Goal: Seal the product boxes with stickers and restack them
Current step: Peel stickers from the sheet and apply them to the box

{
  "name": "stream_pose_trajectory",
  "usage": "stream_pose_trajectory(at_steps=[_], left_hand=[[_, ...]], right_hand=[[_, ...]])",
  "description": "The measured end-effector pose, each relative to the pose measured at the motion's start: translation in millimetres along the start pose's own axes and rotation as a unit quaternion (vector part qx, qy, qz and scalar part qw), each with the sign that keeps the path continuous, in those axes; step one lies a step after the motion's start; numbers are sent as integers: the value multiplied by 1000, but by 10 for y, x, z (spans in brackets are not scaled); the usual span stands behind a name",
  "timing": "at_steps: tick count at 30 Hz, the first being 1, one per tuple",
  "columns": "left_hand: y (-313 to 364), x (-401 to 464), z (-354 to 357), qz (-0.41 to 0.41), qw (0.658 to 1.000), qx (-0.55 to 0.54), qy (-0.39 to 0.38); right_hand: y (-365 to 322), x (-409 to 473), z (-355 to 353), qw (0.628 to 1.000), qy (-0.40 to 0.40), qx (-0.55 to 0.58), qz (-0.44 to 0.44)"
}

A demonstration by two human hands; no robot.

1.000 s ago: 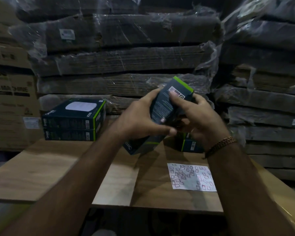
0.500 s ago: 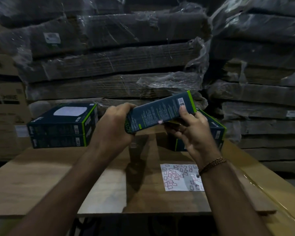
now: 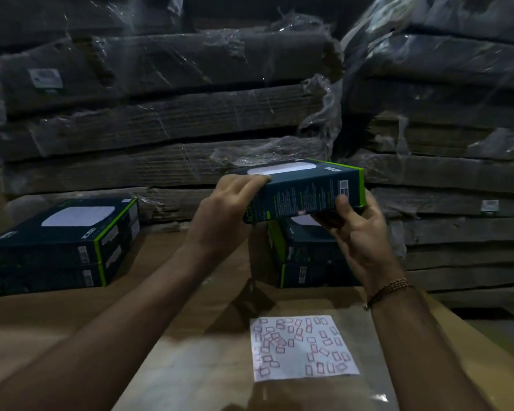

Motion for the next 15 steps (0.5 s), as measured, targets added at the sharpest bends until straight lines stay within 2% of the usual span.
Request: stream_pose_trajectory(at_steps=[10,15], left_hand=[[220,565,890,30,999,-20,3],[254,596,1222,38,999,0,-33]], right_hand=[[127,480,-999,998,36,-52,3],[395,562,-1309,997,48,-56,27]])
Point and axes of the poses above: each hand's wrist, its own x-axis towards the middle knuckle, its own z-axis out of the palm, y = z × x, the point moved 4 cm from there along x, towards the middle knuckle, and after that the axes turned 9 degrees about -y, right-handed, at the moved point
